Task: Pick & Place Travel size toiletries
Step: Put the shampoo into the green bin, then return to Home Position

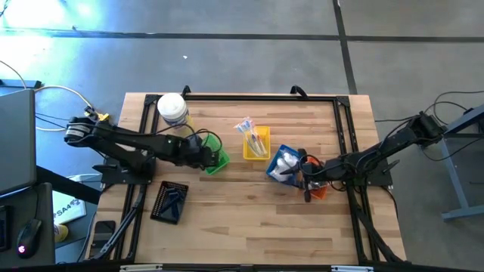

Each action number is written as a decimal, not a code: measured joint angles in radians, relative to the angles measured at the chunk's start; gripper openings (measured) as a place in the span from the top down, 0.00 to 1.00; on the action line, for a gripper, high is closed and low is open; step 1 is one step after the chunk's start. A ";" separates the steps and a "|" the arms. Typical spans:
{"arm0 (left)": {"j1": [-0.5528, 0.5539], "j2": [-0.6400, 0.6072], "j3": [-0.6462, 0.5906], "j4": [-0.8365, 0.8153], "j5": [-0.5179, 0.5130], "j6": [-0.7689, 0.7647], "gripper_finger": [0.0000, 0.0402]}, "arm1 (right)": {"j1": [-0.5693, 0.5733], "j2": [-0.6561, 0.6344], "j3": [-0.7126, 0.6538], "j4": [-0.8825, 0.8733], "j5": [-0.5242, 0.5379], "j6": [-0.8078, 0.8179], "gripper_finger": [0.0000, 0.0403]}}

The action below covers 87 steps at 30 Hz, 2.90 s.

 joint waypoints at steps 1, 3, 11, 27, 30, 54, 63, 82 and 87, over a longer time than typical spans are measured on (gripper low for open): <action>0.009 0.002 -0.001 -0.019 0.014 -0.015 0.79 | 0.000 0.000 0.000 -0.003 -0.006 0.000 0.68; 0.027 0.031 0.002 -0.005 0.042 -0.045 0.79 | 0.003 0.000 0.000 -0.018 -0.023 0.005 0.68; 0.089 0.143 0.002 0.044 0.119 -0.047 0.79 | 0.003 0.000 0.000 -0.074 -0.056 0.044 0.68; 0.100 0.153 -0.001 0.158 0.146 0.064 0.52 | 0.003 0.000 0.000 -0.073 -0.058 0.045 0.68; 0.100 0.153 -0.001 0.161 0.146 0.061 0.43 | 0.003 0.000 0.000 -0.069 -0.058 0.045 0.68; -0.040 -0.046 -0.002 0.019 0.039 0.059 0.34 | 0.003 0.000 0.000 -0.055 -0.077 0.049 0.68; -0.215 -0.326 0.018 0.123 -0.338 0.700 0.53 | -0.012 -0.058 -0.001 -0.004 -0.082 0.035 0.68; -0.344 -0.544 0.041 0.304 -0.361 1.948 0.99 | -0.453 -0.354 0.000 0.051 -0.459 0.129 0.96; -0.345 -0.626 0.118 0.187 -0.436 1.960 1.00 | -0.594 -0.447 0.002 -0.073 -0.535 0.158 0.99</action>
